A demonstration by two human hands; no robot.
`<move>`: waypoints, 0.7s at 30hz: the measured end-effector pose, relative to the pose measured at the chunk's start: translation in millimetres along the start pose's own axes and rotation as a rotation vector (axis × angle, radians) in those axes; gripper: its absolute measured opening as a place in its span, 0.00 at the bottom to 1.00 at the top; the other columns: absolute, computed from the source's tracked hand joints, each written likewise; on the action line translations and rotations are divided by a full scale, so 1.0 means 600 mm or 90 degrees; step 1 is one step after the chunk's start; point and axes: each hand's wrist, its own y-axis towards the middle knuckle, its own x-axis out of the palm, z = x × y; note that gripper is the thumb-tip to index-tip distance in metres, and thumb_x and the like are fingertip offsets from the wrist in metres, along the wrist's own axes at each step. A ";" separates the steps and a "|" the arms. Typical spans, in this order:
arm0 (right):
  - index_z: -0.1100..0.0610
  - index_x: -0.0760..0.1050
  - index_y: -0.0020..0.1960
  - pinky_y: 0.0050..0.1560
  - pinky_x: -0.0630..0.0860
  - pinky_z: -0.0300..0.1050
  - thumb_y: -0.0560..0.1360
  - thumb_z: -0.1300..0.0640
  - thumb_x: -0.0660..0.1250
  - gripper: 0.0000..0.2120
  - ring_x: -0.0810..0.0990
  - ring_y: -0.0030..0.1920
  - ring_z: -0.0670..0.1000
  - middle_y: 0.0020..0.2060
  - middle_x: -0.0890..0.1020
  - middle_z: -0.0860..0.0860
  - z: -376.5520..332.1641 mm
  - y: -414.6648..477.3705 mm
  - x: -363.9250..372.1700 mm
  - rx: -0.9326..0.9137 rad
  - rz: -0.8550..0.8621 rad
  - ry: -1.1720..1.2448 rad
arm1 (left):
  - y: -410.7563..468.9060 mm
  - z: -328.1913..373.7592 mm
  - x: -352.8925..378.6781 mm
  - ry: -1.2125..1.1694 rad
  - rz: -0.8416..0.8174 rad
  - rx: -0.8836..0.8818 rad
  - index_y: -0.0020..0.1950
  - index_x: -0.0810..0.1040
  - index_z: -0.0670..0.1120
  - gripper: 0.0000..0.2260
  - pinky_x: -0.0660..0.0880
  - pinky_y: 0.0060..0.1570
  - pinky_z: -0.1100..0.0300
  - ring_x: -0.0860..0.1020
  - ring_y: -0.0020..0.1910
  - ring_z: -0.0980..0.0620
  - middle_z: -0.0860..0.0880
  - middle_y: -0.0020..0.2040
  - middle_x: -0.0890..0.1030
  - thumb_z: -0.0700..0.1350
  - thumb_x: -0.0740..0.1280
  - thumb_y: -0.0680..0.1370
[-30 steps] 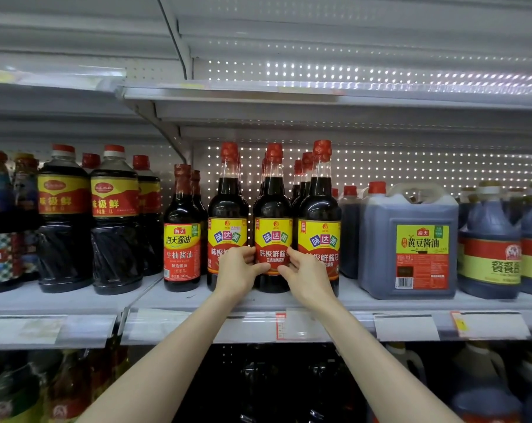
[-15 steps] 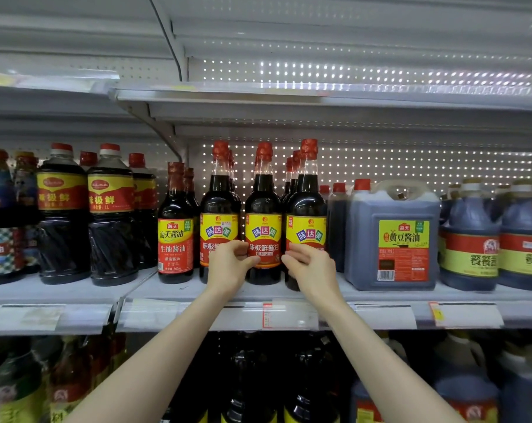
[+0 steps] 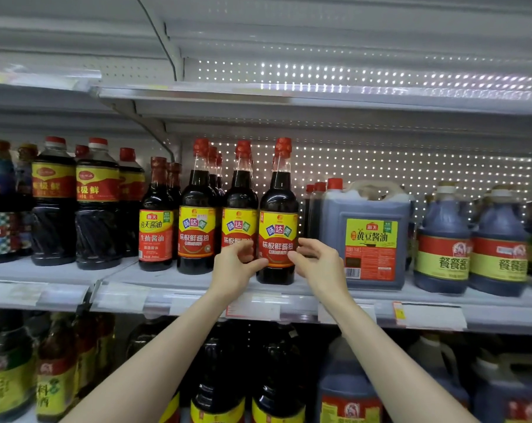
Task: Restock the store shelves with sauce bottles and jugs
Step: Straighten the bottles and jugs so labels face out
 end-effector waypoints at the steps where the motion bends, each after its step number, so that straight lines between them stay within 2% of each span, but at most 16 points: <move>1: 0.57 0.75 0.66 0.58 0.78 0.53 0.74 0.56 0.72 0.22 0.80 0.54 0.51 0.54 0.82 0.53 0.001 0.004 -0.003 0.000 -0.002 0.001 | -0.001 0.001 0.003 0.000 0.000 -0.006 0.68 0.73 0.40 0.26 0.74 0.56 0.59 0.78 0.56 0.50 0.44 0.59 0.80 0.42 0.75 0.72; 5: 0.57 0.74 0.67 0.57 0.79 0.53 0.73 0.56 0.73 0.24 0.81 0.54 0.52 0.55 0.81 0.55 0.005 0.015 -0.008 -0.003 -0.010 0.008 | -0.002 0.012 0.016 -0.017 -0.023 -0.022 0.69 0.72 0.40 0.26 0.75 0.61 0.52 0.78 0.59 0.48 0.44 0.61 0.79 0.41 0.74 0.72; 9: 0.58 0.71 0.69 0.59 0.78 0.53 0.73 0.56 0.72 0.26 0.80 0.56 0.52 0.58 0.80 0.57 0.010 0.027 -0.007 -0.003 -0.025 0.012 | 0.002 0.015 0.024 -0.013 -0.015 -0.018 0.67 0.74 0.40 0.23 0.76 0.59 0.54 0.79 0.57 0.48 0.44 0.59 0.80 0.40 0.73 0.73; 13: 0.57 0.73 0.68 0.58 0.77 0.45 0.74 0.56 0.72 0.24 0.79 0.55 0.49 0.57 0.81 0.55 0.018 0.037 0.000 -0.010 -0.033 -0.001 | 0.009 0.008 0.022 0.000 0.002 -0.025 0.64 0.77 0.40 0.23 0.76 0.59 0.54 0.80 0.54 0.50 0.45 0.56 0.82 0.42 0.75 0.71; 16: 0.57 0.74 0.68 0.59 0.78 0.48 0.74 0.55 0.72 0.24 0.80 0.55 0.50 0.56 0.82 0.55 0.022 0.042 0.004 -0.017 -0.021 -0.007 | 0.017 0.003 0.020 0.014 -0.015 -0.018 0.63 0.78 0.41 0.22 0.77 0.59 0.53 0.80 0.53 0.51 0.46 0.55 0.83 0.43 0.76 0.70; 21: 0.59 0.73 0.68 0.54 0.75 0.37 0.75 0.57 0.71 0.23 0.79 0.54 0.47 0.58 0.82 0.55 0.026 0.044 0.011 -0.027 -0.008 -0.014 | 0.024 0.004 0.022 0.022 -0.032 -0.005 0.62 0.78 0.41 0.21 0.74 0.55 0.60 0.78 0.51 0.54 0.46 0.55 0.82 0.43 0.75 0.71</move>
